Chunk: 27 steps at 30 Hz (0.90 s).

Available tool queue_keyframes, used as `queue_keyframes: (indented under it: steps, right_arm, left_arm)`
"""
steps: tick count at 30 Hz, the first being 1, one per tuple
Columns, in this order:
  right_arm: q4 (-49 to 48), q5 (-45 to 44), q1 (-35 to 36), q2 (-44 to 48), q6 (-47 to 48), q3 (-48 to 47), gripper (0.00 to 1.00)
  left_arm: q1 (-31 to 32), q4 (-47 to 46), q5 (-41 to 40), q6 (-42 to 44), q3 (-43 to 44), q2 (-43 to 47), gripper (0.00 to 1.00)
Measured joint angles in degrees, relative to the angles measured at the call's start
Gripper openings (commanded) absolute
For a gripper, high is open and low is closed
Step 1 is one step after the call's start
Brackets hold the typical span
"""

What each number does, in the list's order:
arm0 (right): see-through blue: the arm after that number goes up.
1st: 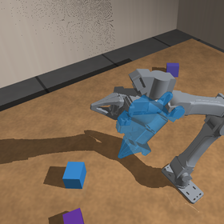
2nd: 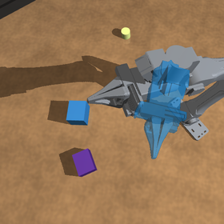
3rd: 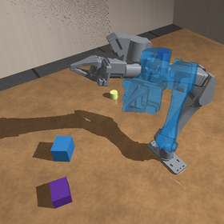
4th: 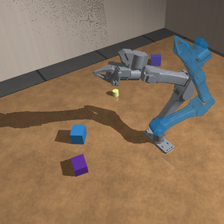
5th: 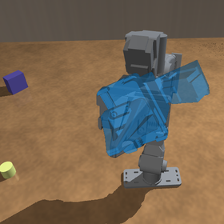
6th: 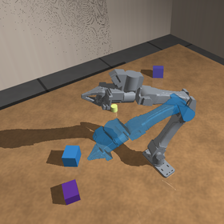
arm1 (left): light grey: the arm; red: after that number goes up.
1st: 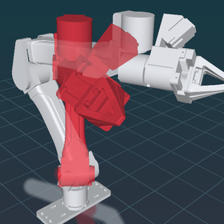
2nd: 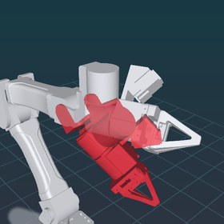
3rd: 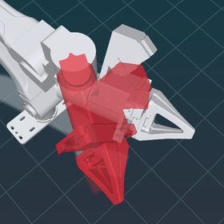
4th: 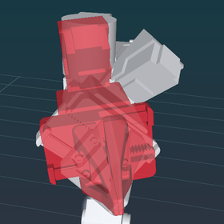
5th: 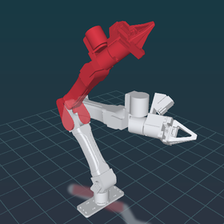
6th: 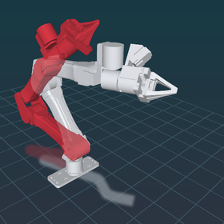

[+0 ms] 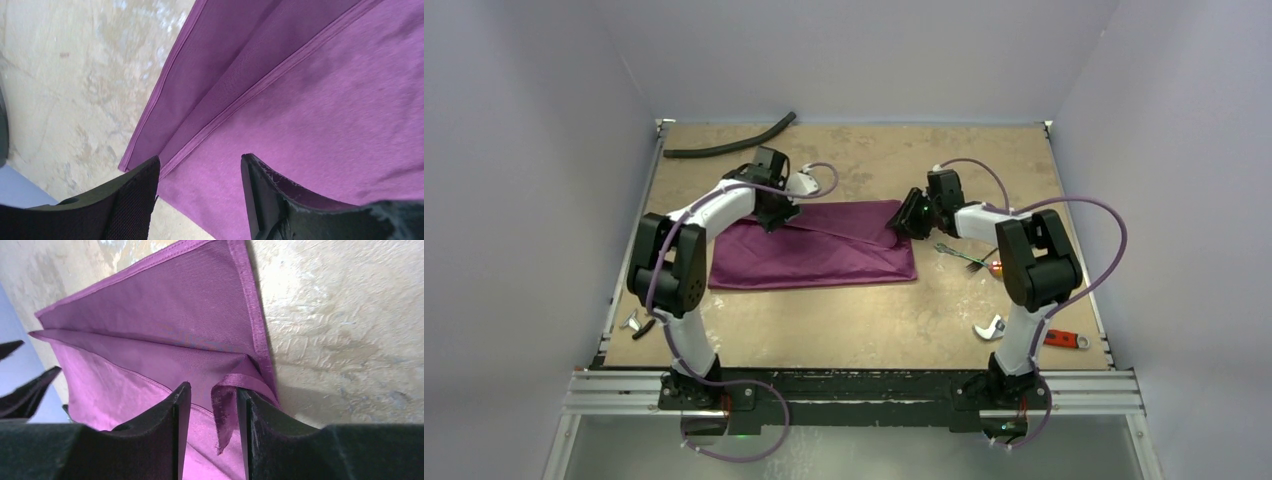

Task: Fold the napkin into a case and place the utensils inside
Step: Smooth out the rectangle-folded napkin at the center of the board.

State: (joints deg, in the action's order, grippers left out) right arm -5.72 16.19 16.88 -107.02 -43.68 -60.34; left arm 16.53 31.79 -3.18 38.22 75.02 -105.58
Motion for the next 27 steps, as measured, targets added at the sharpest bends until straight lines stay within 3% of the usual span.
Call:
queue_keyframes:
  steps: [5, 8, 20, 27]
  right_arm:
    - [-4.13, 0.46, -1.88, 0.17, -5.81, 1.66, 0.16]
    - [-7.28, 0.44, -2.54, 0.66, -9.70, 3.37, 0.11]
    - [-18.23, -0.46, -2.71, 0.70, -24.44, 10.03, 0.09]
    - [-22.14, -4.48, -2.71, 3.76, -32.06, 13.99, 0.12]
  left_arm:
    - [4.52, -0.94, 0.02, -0.02, 0.00, -0.02, 0.59]
    - [6.54, -1.77, 0.00, -0.02, -0.90, -0.02, 0.59]
    - [8.07, -2.38, -0.07, 0.35, -5.51, 0.17, 0.59]
    - [14.73, -2.38, 1.18, -2.93, -1.86, -0.33, 0.59]
